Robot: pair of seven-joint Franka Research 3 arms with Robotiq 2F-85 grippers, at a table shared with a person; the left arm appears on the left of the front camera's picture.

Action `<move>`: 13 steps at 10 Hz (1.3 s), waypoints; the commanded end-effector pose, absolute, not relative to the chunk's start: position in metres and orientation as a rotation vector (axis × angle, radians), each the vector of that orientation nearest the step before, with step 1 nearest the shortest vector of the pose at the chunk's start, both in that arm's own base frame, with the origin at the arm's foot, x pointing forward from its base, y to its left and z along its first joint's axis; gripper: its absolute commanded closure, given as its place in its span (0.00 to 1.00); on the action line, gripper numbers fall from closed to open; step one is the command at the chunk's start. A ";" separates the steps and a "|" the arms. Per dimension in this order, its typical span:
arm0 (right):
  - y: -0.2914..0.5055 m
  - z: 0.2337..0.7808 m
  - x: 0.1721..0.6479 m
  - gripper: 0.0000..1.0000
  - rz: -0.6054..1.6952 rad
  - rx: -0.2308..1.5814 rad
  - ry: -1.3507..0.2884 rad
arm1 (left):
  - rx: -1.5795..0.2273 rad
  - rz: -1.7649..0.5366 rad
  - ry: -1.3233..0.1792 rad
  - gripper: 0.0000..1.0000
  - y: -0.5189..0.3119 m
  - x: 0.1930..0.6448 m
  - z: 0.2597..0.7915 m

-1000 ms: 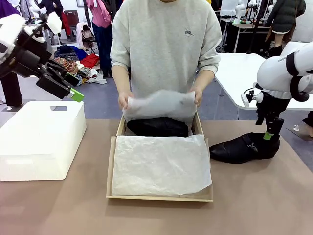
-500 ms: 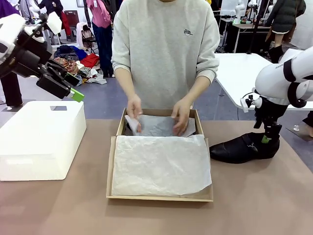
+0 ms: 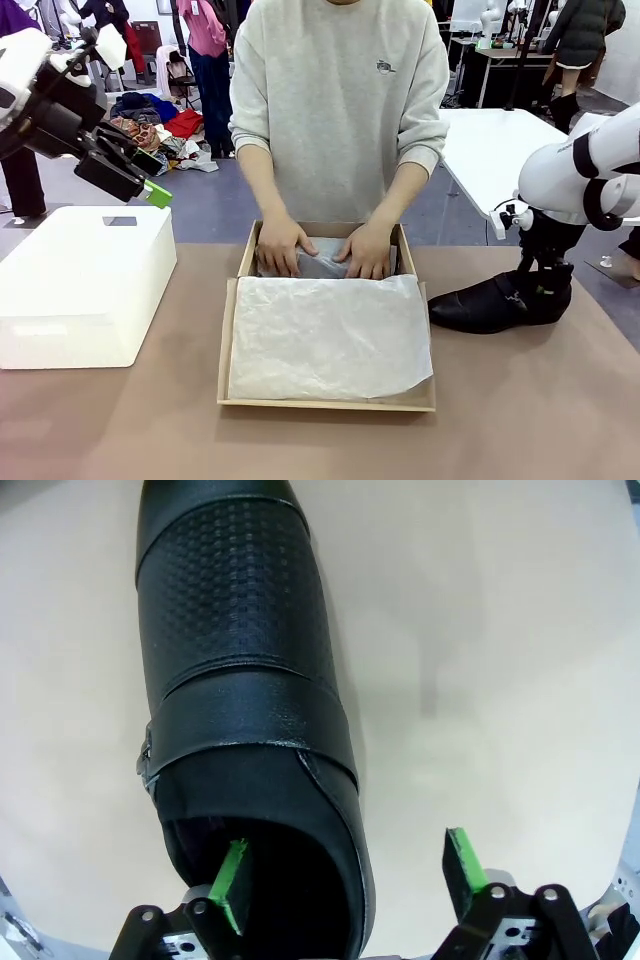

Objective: Pack the shoes into the box.
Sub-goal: Place the other shoe of the Shoes into the Shoes Box.

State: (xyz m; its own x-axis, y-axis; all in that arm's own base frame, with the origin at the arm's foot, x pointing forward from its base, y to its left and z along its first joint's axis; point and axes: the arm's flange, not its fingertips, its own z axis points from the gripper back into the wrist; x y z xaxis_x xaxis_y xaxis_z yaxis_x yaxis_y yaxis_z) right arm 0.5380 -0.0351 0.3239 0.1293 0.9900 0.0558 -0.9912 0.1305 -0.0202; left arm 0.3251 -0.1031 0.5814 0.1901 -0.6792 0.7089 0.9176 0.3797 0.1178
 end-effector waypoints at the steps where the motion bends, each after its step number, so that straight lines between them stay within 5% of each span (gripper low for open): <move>1: -0.037 0.322 0.540 0.28 1.419 0.025 -0.049 | -0.386 -1.176 -0.775 0.00 -0.102 0.326 0.582; 6: -0.041 0.323 0.541 1.00 1.400 0.057 -0.038 | -0.386 -1.176 -0.775 0.00 -0.102 0.326 0.582; 13: -0.050 0.333 0.544 1.00 1.368 0.124 -0.022 | -0.386 -1.176 -0.775 0.00 -0.102 0.326 0.582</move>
